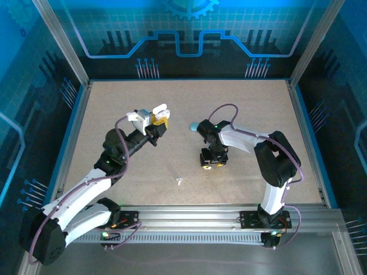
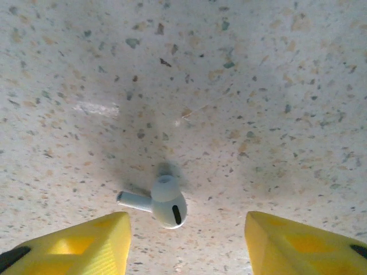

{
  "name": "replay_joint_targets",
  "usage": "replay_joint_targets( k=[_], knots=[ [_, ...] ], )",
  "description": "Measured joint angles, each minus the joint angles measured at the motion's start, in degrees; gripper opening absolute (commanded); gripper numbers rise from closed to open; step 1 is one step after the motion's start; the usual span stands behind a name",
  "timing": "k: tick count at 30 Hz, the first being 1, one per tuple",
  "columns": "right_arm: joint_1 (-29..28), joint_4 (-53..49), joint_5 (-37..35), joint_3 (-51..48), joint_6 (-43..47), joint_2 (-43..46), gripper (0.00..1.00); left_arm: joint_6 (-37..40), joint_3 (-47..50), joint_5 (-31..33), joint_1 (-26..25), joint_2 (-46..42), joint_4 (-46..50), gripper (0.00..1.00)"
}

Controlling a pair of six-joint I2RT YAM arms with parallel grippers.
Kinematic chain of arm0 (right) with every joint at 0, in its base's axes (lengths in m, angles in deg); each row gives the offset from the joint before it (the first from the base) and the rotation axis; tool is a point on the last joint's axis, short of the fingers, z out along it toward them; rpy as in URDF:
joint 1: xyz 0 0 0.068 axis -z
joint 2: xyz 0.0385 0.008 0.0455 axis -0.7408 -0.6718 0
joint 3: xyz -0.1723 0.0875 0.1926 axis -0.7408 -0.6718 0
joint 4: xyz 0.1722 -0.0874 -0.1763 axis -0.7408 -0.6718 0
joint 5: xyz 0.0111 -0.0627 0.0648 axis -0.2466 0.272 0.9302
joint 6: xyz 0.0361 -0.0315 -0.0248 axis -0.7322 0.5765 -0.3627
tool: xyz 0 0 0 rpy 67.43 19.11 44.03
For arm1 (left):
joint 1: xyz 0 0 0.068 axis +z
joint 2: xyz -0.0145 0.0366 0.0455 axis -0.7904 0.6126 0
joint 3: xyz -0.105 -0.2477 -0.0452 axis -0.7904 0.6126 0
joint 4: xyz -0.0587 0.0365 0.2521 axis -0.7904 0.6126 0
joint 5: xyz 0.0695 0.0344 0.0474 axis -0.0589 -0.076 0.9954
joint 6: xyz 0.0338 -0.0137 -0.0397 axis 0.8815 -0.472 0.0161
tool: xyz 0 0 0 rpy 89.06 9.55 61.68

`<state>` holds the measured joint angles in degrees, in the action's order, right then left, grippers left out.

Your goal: Insert wireless bluetooth earbuds into charging case

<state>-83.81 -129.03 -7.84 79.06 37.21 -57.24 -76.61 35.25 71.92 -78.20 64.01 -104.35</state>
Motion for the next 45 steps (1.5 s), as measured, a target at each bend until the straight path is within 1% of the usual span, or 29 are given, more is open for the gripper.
replay_joint_targets(
  k=[6, 12, 22, 34, 45],
  knots=[
    [-0.15, 1.70, -0.31, -0.09, -3.58, -0.50, 0.60, 0.00, 0.00, -0.02, 0.00, 0.00, 0.00, 0.30],
    [-1.11, 2.01, -0.96, -0.07, -4.85, -2.58, 0.60, 0.00, 0.00, -0.07, 0.00, 0.02, 0.00, 0.30],
    [-2.29, 1.22, -3.61, 0.09, -5.01, -2.71, 0.55, 0.00, 0.00, -0.39, 0.00, 0.02, 0.00, 0.30],
    [-2.29, -1.40, -4.15, -3.17, -4.79, -0.02, 0.52, -0.04, 0.00, -0.42, 0.00, 0.35, -0.02, 0.30],
    [-0.68, -1.62, -4.98, -4.52, -2.84, 2.45, 0.49, -0.07, 0.00, -0.42, 0.00, 0.35, -0.02, 0.30]
  ],
)
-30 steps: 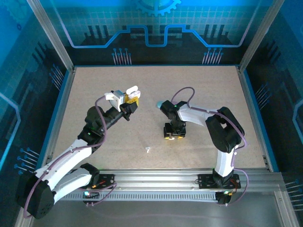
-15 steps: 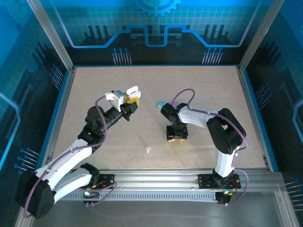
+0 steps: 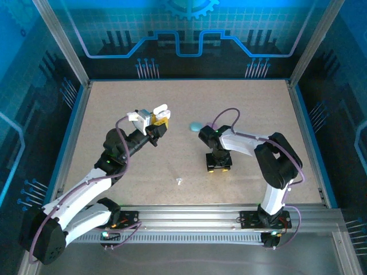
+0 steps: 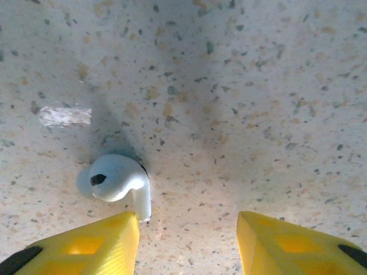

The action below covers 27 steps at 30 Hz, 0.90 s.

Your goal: Insert wireless bluetooth earbuds into charging case

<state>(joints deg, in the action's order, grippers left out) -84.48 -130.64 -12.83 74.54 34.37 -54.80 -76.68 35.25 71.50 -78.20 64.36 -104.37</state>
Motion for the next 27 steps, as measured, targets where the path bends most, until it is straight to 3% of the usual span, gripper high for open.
replay_joint_targets(
  k=[7, 27],
  knots=[
    [0.00, 0.98, 0.98, 1.29, 0.44, 2.89, 0.51, -0.55, 0.00, -0.04, 0.00, 0.44, -0.20, 0.30],
    [-0.04, 1.31, -0.15, 8.66, 12.81, -7.56, 0.48, -1.42, 0.00, -0.66, 0.00, 1.11, -0.42, 0.30]
  ],
)
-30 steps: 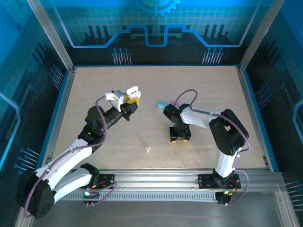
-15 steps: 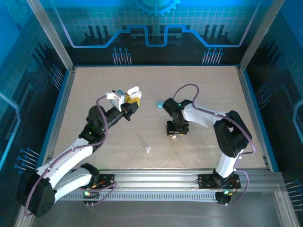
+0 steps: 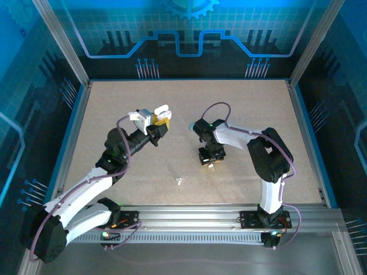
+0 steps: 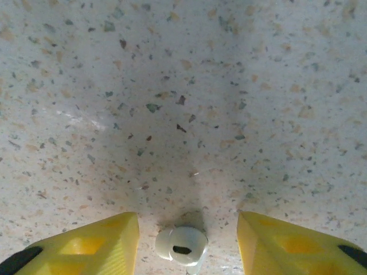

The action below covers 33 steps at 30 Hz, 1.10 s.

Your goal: Insert wireless bluetooth earbuds into charging case

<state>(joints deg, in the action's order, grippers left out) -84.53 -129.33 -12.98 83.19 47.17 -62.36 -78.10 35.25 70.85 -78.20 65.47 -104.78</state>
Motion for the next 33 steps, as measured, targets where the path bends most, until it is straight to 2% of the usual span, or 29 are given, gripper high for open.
replay_joint_targets(
  k=[8, 20, 27, 33],
  knots=[
    [-0.22, -0.42, -0.04, 0.20, 1.88, -0.63, 0.43, 0.00, 0.00, 0.00, 0.00, 0.00, 0.00, 0.30],
    [-0.50, -1.40, 0.61, 0.39, 2.10, -0.68, 0.44, 0.00, 0.00, 0.00, 0.00, 0.00, 0.02, 0.30],
    [-0.50, -1.62, 0.61, 0.39, 2.10, -0.68, 0.38, 0.02, 0.00, 0.00, 0.00, 0.11, 0.02, 0.30],
    [-0.96, -1.97, 0.61, 0.39, 2.03, -0.68, 0.36, 0.00, 0.00, 0.02, 0.00, 0.15, 0.02, 0.30]
  ],
)
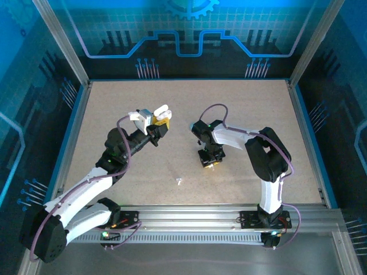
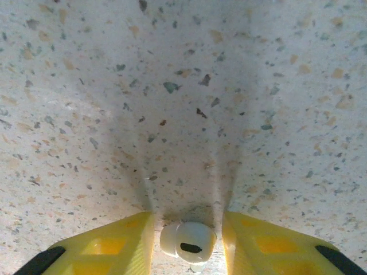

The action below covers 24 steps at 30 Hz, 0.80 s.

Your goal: Insert wireless bluetooth earbuds into charging case

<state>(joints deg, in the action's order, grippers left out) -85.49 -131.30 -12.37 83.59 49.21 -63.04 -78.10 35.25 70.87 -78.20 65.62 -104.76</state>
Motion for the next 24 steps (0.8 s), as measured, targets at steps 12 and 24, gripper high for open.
replay_joint_targets(
  k=[12, 24],
  knots=[
    [-0.24, 0.04, -0.04, 0.00, -0.39, -0.07, 0.28, 0.00, 0.00, -0.02, 0.00, 0.02, 0.00, 0.30],
    [0.13, 0.39, 0.28, -0.07, -0.66, 2.49, 0.25, 0.00, 0.00, -1.27, 0.00, 0.74, 0.00, 0.30]
  ],
)
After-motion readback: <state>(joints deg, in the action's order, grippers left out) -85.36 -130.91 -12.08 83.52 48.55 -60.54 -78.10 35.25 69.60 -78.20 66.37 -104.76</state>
